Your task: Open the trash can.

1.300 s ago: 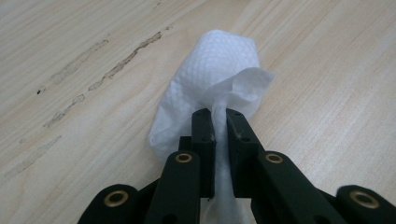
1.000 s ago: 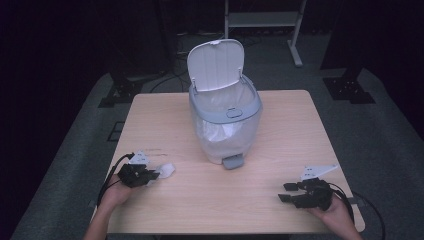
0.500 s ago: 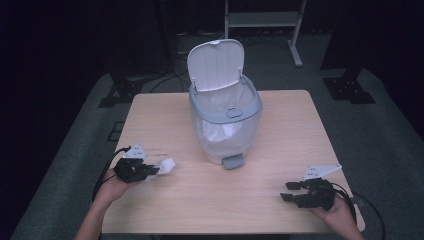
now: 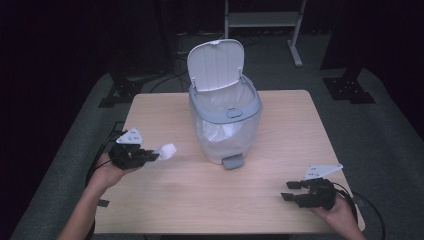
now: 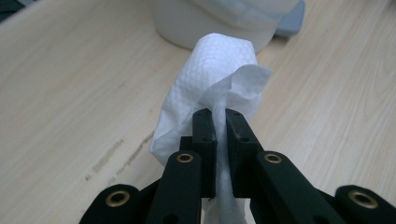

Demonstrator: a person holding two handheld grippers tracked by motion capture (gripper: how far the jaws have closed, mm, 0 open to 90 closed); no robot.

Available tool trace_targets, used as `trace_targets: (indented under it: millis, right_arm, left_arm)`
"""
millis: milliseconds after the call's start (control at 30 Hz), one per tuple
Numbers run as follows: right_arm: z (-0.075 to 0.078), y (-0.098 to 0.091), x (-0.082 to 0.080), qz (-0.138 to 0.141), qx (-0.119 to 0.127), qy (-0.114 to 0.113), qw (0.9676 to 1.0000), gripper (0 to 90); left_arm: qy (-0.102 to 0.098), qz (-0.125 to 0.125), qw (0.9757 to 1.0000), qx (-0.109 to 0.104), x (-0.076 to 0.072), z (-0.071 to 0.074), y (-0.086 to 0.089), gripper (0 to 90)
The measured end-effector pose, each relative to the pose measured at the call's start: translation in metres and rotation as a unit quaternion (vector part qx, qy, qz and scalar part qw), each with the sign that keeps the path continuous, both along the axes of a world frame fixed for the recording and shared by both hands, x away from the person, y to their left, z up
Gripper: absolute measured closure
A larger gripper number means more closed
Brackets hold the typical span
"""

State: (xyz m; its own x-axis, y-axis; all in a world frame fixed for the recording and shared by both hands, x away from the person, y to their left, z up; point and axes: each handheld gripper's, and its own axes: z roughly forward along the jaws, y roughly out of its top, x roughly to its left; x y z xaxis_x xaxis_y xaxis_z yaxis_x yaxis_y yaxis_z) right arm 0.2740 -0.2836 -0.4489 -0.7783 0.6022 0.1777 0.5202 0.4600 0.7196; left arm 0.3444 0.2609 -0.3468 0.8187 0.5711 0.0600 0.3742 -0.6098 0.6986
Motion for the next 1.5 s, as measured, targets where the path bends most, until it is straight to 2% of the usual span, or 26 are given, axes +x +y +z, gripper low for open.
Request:
trace_targets:
  millis: [100, 233, 333, 500, 867, 1067, 1500]
  right_arm:
    - [0.001, -0.002, -0.001, -0.001, 0.004, -0.003, 1.0000, 48.4]
    - [0.001, -0.004, 0.000, -0.003, 0.004, -0.002, 1.0000, 48.3]
    - [0.001, -0.004, 0.001, -0.006, 0.006, -0.001, 1.0000, 48.3]
    - [-0.002, -0.003, 0.004, -0.006, 0.004, 0.005, 1.0000, 48.3]
    - [-0.001, -0.001, 0.004, -0.003, 0.004, 0.001, 1.0000, 48.3]
    - [0.000, -0.003, 0.003, -0.003, 0.005, -0.001, 1.0000, 48.3]
    - [0.003, -0.001, 0.006, 0.001, 0.016, -0.003, 0.9999, 48.3]
  left_arm:
    - [-0.008, -0.001, 0.9999, -0.008, 0.001, 0.014, -0.002, 83.6]
    - [-0.011, -0.007, 0.9998, -0.015, 0.002, 0.025, -0.006, 83.6]
    - [-0.010, -0.015, 0.9998, -0.013, 0.003, 0.031, -0.009, 83.6]
    - [-0.009, -0.024, 0.9997, 0.003, 0.007, 0.044, -0.013, 83.5]
    - [-0.021, -0.031, 0.9993, 0.002, 0.009, 0.076, -0.020, 83.2]
    - [-0.021, -0.034, 0.9992, 0.001, 0.012, 0.087, -0.021, 83.2]
    - [-0.021, -0.053, 0.9982, 0.018, 0.021, 0.109, -0.032, 83.2]
